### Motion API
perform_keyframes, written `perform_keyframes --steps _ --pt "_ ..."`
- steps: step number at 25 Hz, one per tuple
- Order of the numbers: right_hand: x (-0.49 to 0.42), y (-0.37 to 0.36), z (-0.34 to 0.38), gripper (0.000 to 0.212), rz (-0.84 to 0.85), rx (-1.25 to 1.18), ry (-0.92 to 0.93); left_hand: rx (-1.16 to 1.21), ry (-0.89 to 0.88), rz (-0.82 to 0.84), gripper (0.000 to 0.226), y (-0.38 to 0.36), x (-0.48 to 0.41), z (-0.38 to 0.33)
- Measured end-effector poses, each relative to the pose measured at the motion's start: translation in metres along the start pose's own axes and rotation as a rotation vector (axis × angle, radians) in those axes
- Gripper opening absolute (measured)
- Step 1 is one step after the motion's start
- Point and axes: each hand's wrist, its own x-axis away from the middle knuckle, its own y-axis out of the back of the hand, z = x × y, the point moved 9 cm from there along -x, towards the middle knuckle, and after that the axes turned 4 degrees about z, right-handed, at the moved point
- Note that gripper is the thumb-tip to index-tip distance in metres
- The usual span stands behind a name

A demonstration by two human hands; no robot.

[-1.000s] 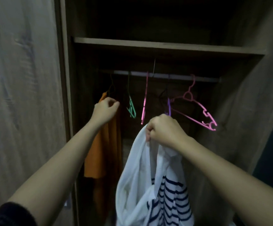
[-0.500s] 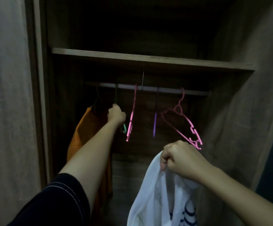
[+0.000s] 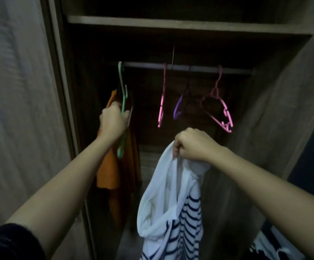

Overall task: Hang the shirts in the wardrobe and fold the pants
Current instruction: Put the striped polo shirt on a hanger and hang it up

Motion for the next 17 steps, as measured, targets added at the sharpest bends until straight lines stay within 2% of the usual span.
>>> perform_keyframes --steps 3,7,10,14,17 --pt "-0.011 -0.020 0.004 0.032 0.023 0.000 0.032 -0.041 -0.036 0.007 0.026 0.035 0.062 0.038" --pt "-0.022 -0.069 0.002 0.041 0.131 -0.039 0.006 0.038 0.099 -0.050 0.014 0.065 0.139 0.123" --pt "-0.022 -0.105 -0.001 0.052 0.209 -0.059 -0.066 0.075 0.087 0.038 0.006 0.082 0.184 0.167" --pt "-0.021 -0.107 -0.001 0.057 0.147 -0.242 -0.107 0.083 0.033 0.161 0.035 0.106 0.208 0.180" --pt "-0.022 -0.095 0.021 0.059 0.126 -0.240 -0.043 0.022 -0.051 0.191 0.036 0.103 0.208 0.163"
